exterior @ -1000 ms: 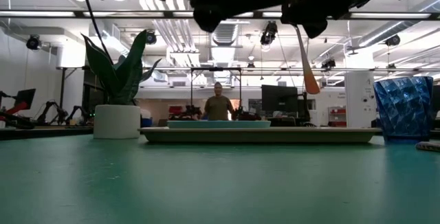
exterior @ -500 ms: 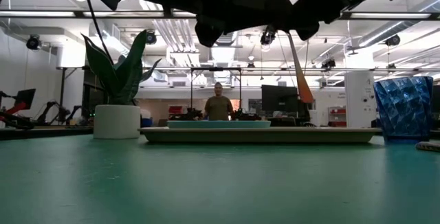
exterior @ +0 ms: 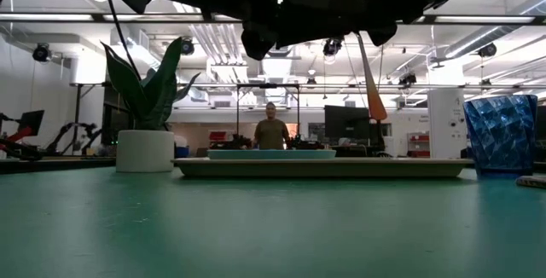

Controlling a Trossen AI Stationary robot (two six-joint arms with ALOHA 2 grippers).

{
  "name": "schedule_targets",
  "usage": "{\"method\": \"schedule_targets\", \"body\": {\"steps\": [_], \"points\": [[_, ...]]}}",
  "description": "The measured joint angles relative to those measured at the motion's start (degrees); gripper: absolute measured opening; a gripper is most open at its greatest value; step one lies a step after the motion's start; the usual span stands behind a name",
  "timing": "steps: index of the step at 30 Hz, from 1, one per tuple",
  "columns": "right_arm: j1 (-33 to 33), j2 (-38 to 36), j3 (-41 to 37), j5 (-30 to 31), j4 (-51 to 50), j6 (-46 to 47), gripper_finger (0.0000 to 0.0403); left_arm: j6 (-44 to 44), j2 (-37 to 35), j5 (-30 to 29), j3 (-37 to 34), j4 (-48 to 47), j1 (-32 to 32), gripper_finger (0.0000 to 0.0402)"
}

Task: Pick and place plate/cup/fork/spoon on tray
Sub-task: Put the orange spoon on the light white tray to the left of the orange fork

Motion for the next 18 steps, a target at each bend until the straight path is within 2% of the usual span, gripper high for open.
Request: {"method": "schedule_targets", "body": {"steps": [7, 11, 18], "points": [[0.0, -0.02, 0.0, 0.0, 0.06, -0.03, 0.0013, 0.05, 0.0, -0.21, -0.33, 0.02, 0.07, 0.0153], [0.0, -0.02, 0.0, -0.29, 1.59, -0.67, 0.0013, 0.11, 0.0, -4.54, -0.53, -1.01, 0.38, 0.0153], [0.05, -0.02, 0.0, -7.17, 3.05, -1.72, 0.0013, 0.28, 0.0, -7.32, -0.55, -2.03, 0.52, 0.0153]]}}
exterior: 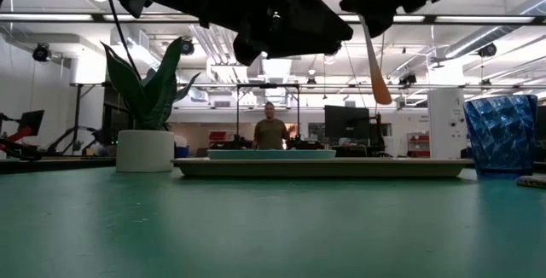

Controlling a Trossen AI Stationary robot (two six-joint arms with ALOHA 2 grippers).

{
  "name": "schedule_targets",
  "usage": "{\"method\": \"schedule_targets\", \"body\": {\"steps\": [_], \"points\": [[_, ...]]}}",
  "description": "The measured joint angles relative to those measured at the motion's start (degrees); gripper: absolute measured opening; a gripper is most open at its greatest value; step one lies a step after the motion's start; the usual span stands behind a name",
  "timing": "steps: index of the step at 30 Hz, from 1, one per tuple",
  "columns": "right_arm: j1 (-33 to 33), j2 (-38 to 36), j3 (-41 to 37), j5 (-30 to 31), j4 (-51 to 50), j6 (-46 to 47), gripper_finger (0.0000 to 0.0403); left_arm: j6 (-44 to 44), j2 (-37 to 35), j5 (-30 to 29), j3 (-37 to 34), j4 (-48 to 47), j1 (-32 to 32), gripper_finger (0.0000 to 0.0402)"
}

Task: Pick and place plate/cup/fork/spoon on tray
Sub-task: Put the orange spoon on the light white tray to the left of the orange fork

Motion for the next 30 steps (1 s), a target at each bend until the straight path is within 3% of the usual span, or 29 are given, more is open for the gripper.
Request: {"method": "schedule_targets", "body": {"steps": [24, 30], "points": [[1.32, 0.35, -0.04, 0.24, 8.91, -3.01, 0.0013, 1.29, 0.52, 0.24, 0.02, 3.73, 1.79, 0.0153], [1.33, 0.44, -0.04, -0.18, 8.65, -3.01, 0.0013, 1.7, 0.94, 4.49, 0.02, 4.77, 1.86, 0.0153]]}}
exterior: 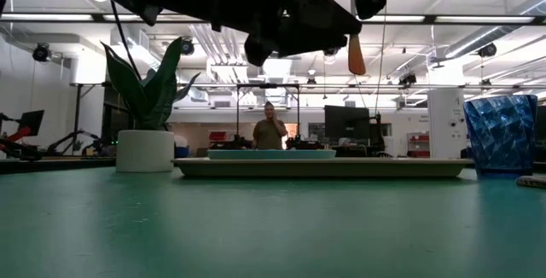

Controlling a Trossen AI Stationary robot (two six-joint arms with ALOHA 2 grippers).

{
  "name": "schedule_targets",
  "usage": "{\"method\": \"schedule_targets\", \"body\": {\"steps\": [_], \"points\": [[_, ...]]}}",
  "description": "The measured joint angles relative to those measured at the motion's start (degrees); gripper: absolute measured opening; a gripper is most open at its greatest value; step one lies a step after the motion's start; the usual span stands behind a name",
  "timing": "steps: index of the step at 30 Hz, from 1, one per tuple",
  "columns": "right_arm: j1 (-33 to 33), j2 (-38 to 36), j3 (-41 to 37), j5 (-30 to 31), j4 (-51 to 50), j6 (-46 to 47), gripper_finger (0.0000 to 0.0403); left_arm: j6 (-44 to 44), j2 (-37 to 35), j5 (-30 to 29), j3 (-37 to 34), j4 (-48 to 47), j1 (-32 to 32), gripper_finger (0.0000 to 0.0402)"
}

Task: Pick and place plate/cup/fork/spoon on tray
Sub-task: Put the orange spoon on the light white tray to the left of the orange fork

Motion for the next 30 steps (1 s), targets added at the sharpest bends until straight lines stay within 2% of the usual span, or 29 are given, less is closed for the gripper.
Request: {"method": "schedule_targets", "body": {"steps": [11, 16, 23, 26, 30], "points": [[0.0, 0.0, 0.0, 0.55, 1.34, -0.54, 0.0013, -0.43, 0.02, 0.23, 0.0, 0.28, 0.13, 0.0142], [0.0, 0.0, 0.0, 4.01, 2.52, -0.65, 0.0013, -1.04, 0.02, 0.25, 0.0, -1.65, 0.13, 0.0098], [0.0, 0.0, 0.0, 3.89, 2.5, -1.13, 0.0014, -2.23, 0.02, 0.21, 0.0, -3.83, 0.04, 0.001], [0.02, 0.0, 0.0, 3.69, 2.76, -0.93, 0.0031, -2.25, 0.02, -0.34, 0.0, -3.85, 0.11, 0.0006], [0.02, 0.0, 0.0, 4.21, 3.43, 0.29, 0.0076, -2.07, 0.02, -1.91, 0.0, -3.76, 0.13, 0.0002]]}}
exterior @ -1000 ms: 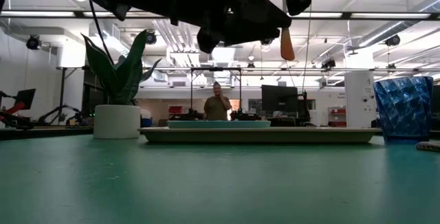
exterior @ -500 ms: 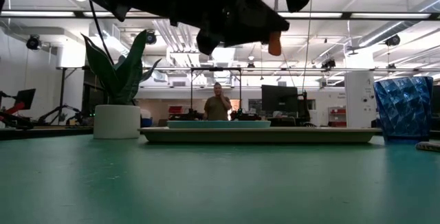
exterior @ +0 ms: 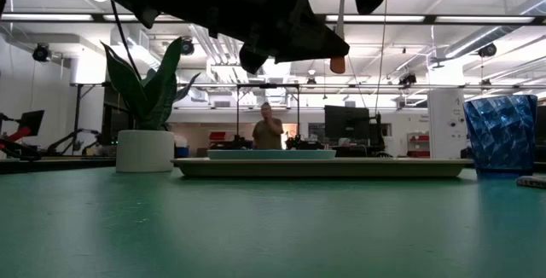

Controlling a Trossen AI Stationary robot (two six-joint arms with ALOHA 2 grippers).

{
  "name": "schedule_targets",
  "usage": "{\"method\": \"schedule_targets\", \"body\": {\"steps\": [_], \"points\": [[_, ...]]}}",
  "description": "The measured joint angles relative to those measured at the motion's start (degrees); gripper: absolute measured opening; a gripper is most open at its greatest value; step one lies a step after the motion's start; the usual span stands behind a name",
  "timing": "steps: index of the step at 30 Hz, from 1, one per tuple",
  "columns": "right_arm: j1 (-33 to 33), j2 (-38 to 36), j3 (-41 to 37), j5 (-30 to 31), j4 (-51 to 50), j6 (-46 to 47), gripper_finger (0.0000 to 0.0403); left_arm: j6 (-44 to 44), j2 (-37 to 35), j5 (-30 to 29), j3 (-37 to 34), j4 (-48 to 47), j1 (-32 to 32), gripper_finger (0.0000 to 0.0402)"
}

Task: Pick and place plate/cup/fork/spoon on tray
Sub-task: Put the orange spoon on the light white tray to the left of the orange fork

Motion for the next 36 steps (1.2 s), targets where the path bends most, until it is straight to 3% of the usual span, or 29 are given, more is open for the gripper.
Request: {"method": "schedule_targets", "body": {"steps": [6, 12, 27, 32, 36], "points": [[-0.02, 0.0, 0.0, 2.87, 0.35, 0.17, 0.0142, 0.12, 0.0, -3.21, 0.0, 0.07, -0.15, 0.0001], [-0.02, -1.72, 0.0, 6.74, 0.09, 2.17, 0.0173, -1.14, 0.0, -8.55, 0.0, 0.53, -0.2, 0.0001], [-0.04, -5.65, 0.0, 8.96, -3.04, 9.38, 0.0178, -3.01, 0.0, -13.52, -0.71, 1.03, -0.33, 0.0], [0.38, -7.39, 0.0, 14.32, -7.94, 10.01, 0.0176, -4.63, 0.0, -13.98, -0.93, 1.33, -0.46, 0.0], [0.31, -6.75, 0.0, 20.08, -9.21, 8.34, 0.0175, -4.39, -0.33, -19.0, -1.01, 3.66, -0.44, 0.0]]}}
